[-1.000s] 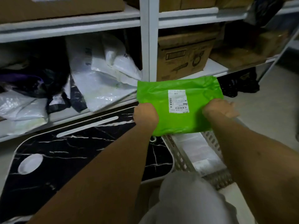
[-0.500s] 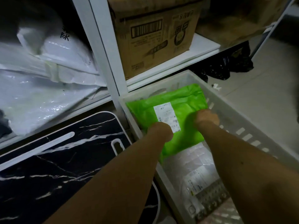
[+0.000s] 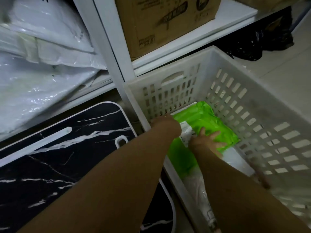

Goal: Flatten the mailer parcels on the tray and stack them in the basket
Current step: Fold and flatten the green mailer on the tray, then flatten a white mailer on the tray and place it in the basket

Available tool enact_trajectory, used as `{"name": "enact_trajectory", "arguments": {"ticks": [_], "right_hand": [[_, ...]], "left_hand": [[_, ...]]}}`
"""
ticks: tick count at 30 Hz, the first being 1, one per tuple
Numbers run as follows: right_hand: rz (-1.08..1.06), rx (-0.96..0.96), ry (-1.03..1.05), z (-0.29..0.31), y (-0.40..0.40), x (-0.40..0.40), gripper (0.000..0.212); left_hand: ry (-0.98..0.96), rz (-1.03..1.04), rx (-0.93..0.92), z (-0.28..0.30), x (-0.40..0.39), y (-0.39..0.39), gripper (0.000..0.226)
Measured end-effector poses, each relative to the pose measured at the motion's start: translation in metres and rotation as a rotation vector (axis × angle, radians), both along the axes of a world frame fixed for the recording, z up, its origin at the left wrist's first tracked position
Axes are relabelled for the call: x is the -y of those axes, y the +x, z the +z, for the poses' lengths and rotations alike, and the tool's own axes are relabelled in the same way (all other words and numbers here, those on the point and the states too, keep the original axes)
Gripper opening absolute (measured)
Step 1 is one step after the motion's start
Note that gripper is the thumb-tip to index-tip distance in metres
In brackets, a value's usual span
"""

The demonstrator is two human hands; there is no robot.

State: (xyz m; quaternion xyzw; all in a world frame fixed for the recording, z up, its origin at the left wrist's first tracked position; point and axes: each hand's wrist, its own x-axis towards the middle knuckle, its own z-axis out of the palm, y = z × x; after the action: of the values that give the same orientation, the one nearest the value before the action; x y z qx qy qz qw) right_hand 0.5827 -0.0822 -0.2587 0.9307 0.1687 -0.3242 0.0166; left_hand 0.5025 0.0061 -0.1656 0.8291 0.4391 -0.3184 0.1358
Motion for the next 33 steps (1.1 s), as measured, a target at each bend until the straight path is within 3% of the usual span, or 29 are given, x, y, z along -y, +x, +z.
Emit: {"name": "enact_trajectory", "arguments": {"ticks": [3, 8, 11, 14, 18, 21, 23, 27, 33], "right_hand": [[-0.002, -0.154, 0.054, -0.027, -0.006, 0.009, 0.071], [0.153, -0.183, 0.109, -0.05, -0.02, 0.015, 0.072], [0.25, -0.039, -0.039, -0.049, -0.026, 0.016, 0.067], [0.435, 0.171, -0.019, -0.044, -0.03, 0.011, 0.064], [0.538, -0.083, -0.047, -0.07, -0.022, 0.016, 0.075], [0.612, -0.108, -0.116, -0.1, -0.008, 0.008, 0.087], [0.63, -0.148, -0.151, -0.116, 0.006, -0.004, 0.081], [0.623, -0.236, -0.041, -0.055, 0.008, -0.018, 0.061], [0.584, -0.058, 0.119, 0.009, 0.026, -0.022, 0.052]], "left_hand": [[-0.027, 0.011, 0.002, 0.0, 0.002, 0.004, 0.067], [-0.053, 0.012, 0.025, 0.004, 0.008, 0.004, 0.066], [-0.071, -0.03, 0.005, -0.001, 0.006, 0.004, 0.067], [-0.086, -0.113, -0.047, -0.008, 0.003, 0.006, 0.067], [-0.073, -0.188, -0.098, -0.015, 0.003, 0.008, 0.057], [-0.078, -0.187, -0.09, -0.011, 0.004, 0.008, 0.054], [-0.08, -0.153, -0.03, -0.011, 0.002, 0.007, 0.055], [-0.044, -0.11, 0.192, 0.002, 0.011, 0.0, 0.058], [-0.044, -0.052, 0.474, 0.039, 0.031, -0.011, 0.055]]}}
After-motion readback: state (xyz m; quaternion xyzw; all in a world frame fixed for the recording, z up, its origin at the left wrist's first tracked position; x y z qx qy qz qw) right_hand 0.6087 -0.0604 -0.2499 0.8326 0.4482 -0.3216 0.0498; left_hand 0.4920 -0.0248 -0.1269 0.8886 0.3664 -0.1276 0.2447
